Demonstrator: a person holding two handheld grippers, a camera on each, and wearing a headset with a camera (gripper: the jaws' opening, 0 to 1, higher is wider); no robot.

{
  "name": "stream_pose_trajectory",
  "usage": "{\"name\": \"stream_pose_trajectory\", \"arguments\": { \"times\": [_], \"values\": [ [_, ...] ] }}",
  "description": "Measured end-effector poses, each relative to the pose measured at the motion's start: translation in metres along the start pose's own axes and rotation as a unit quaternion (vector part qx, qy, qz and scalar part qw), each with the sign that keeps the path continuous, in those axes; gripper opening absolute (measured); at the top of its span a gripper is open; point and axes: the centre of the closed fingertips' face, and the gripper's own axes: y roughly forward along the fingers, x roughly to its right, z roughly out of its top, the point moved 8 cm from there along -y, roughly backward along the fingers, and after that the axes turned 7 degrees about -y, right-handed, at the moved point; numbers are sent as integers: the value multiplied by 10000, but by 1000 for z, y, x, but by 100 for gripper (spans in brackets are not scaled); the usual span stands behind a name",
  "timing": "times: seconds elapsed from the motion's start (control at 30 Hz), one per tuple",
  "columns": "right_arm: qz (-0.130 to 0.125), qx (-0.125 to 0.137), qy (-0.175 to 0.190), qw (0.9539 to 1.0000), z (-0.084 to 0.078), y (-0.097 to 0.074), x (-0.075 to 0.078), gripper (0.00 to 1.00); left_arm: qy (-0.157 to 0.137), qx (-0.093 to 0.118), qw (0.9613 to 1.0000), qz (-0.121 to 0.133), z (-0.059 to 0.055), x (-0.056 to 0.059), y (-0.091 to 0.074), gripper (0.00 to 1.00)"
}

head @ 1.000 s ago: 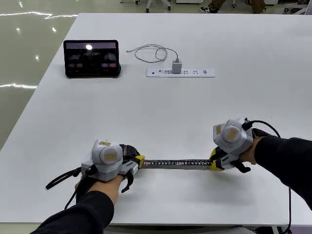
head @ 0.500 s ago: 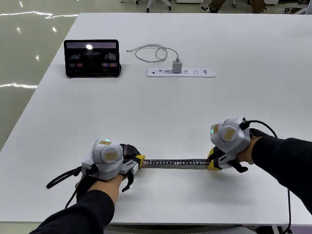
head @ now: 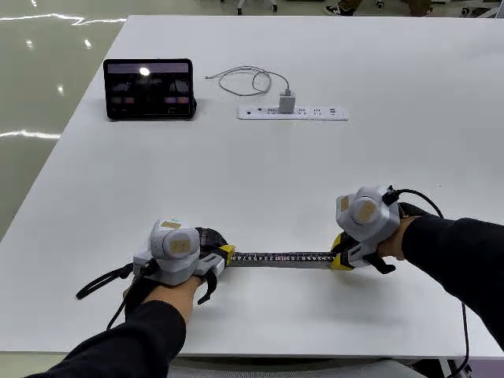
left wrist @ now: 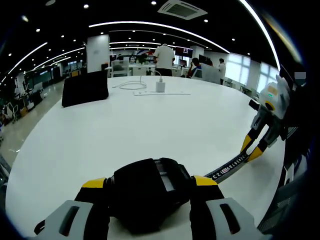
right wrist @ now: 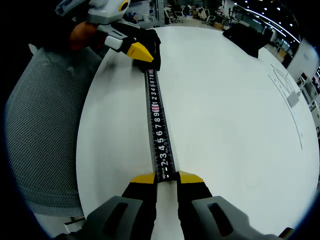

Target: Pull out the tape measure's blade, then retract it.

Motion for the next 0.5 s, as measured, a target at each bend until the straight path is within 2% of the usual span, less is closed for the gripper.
{"name": "stream_pose_trajectory", "arguments": {
  "times": [0.5],
  "values": [
    [-1, 81, -4, 10000, 9, 5, -1, 10, -4, 0, 10000, -6, 0, 0, 0, 61]
  ]
}}
